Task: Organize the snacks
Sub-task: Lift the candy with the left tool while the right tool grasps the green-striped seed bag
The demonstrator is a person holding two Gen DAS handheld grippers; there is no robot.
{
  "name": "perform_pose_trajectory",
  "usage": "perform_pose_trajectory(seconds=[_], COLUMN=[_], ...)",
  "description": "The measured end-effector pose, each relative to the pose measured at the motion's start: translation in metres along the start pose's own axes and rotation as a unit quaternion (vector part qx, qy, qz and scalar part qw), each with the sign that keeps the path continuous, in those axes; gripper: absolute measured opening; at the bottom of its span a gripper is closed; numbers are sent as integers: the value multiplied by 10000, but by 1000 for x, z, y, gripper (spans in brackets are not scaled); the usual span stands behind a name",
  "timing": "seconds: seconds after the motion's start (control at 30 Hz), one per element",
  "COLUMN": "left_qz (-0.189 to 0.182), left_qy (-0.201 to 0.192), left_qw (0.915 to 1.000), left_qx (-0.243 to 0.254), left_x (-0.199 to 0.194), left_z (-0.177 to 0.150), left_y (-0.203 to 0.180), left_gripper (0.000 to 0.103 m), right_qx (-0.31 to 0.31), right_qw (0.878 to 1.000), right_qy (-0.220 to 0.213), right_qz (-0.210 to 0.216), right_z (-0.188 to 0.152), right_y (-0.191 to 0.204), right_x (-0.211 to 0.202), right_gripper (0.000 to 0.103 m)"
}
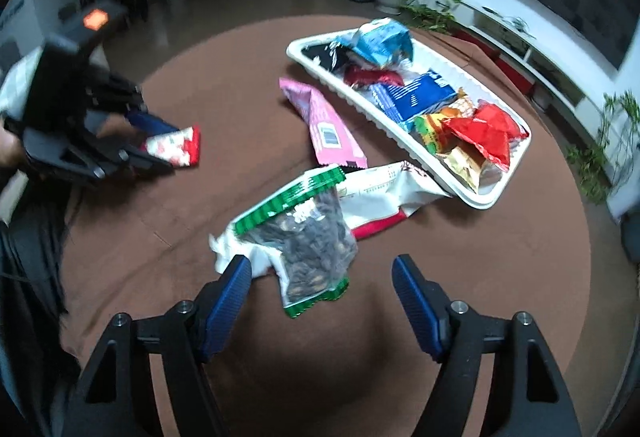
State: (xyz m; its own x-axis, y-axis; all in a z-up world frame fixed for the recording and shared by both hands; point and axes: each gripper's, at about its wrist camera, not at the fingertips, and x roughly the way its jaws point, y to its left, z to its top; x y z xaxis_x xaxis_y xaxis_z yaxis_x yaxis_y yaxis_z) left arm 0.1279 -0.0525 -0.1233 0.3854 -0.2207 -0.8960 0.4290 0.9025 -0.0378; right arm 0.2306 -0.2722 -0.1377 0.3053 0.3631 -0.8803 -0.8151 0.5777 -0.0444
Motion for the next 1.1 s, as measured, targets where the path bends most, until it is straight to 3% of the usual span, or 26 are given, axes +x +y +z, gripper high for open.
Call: perform_pose_trajectory(seconds=[0.23,0.47,0.53,0.57,0.63,0.9,1.1], left_qz=[0,-8,-11,-7,7,-35,-2], left_qy=[18,3,-11,-21,-44,-198,-281], left_qw=[10000,10000,10000,10000,10000,9997,9994], left_qx=[56,79,65,61,56,-102,-222], left_x=[0,0,-1,-1,-1,-3,-6], left_z=[0,0,0,0,-1,-5,-6], left_y=[0,0,0,0,0,2,3], left_gripper=[33,33,33,33,33,32,32], right_qx=[-407,-444,-366,-333,-252,529,1465], right_qw=[9987,9982,9981,9979,9982,9971,9843], right_qy=[217,128,143,158,171,-207,-810], right_qz=[218,371,482,528,513,510,555], right_z=[11,13,12,11,10,-4,-27], right_y=[5,9,8,7,10,6,0], right_x=[20,22,23,22,24,10,-19], right_gripper=[75,64,55,44,38,28,27])
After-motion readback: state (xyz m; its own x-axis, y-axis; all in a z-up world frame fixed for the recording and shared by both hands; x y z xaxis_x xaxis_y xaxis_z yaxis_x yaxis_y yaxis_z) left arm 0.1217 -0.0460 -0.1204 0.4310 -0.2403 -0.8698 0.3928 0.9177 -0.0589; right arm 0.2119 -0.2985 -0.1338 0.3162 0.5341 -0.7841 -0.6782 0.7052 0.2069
